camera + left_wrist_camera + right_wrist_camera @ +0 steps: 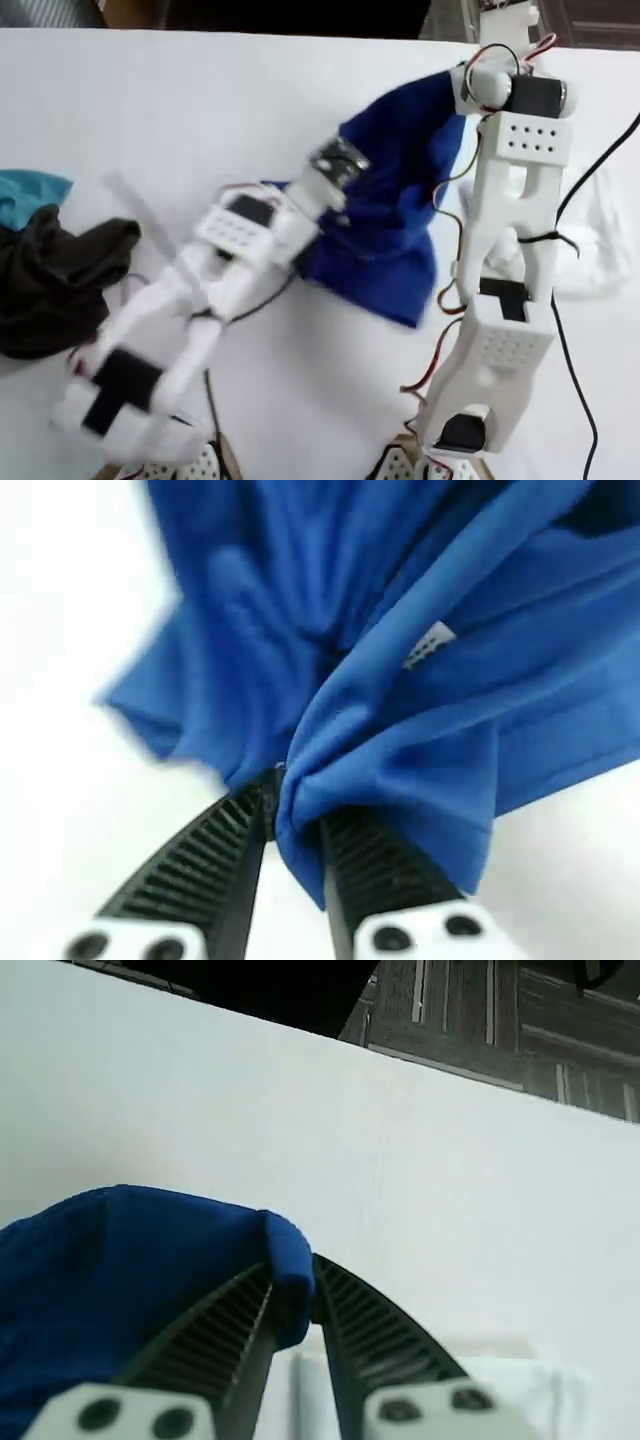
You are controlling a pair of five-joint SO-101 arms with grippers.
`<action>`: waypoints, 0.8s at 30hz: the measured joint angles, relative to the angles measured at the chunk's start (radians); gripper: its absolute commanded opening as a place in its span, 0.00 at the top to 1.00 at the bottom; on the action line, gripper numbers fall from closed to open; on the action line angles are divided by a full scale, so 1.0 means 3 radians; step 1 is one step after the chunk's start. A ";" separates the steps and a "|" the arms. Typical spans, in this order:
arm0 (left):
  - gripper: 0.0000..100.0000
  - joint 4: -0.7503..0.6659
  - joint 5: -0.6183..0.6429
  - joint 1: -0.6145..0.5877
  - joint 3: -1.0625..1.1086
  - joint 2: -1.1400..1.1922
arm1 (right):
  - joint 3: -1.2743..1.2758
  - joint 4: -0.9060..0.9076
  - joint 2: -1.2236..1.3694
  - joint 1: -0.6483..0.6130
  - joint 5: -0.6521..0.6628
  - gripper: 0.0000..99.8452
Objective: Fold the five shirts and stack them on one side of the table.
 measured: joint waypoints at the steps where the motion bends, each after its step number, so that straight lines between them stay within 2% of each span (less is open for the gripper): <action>1: 0.98 0.0082 -0.0113 -0.0077 0.0000 -0.0194 | -0.0046 0.0056 0.0000 -0.0020 -0.0133 0.98; 3: 0.98 0.0251 -0.0307 -0.0205 0.0005 -0.0598 | -0.0169 0.0256 -0.0015 -0.0051 -0.0332 0.98; 6: 0.98 0.0522 -0.0542 -0.0363 0.0005 -0.1161 | -0.0266 0.0624 -0.0159 -0.0051 -0.0373 0.98; 11: 0.98 0.1033 -0.0921 -0.0624 0.0005 -0.1877 | -0.0256 0.1294 -0.0399 0.0020 0.0051 0.98; 15: 0.98 0.1274 -0.1130 -0.0895 0.0005 -0.2184 | -0.0051 0.1391 -0.0593 0.0425 0.0169 0.98; 19: 0.98 0.1355 -0.1187 -0.0967 0.0184 -0.2230 | 0.0455 0.1396 -0.1013 0.0742 0.0215 0.98; 24: 0.98 0.1217 -0.1192 -0.0670 0.0880 -0.1979 | 0.1724 0.1238 -0.1509 0.0788 0.0460 0.98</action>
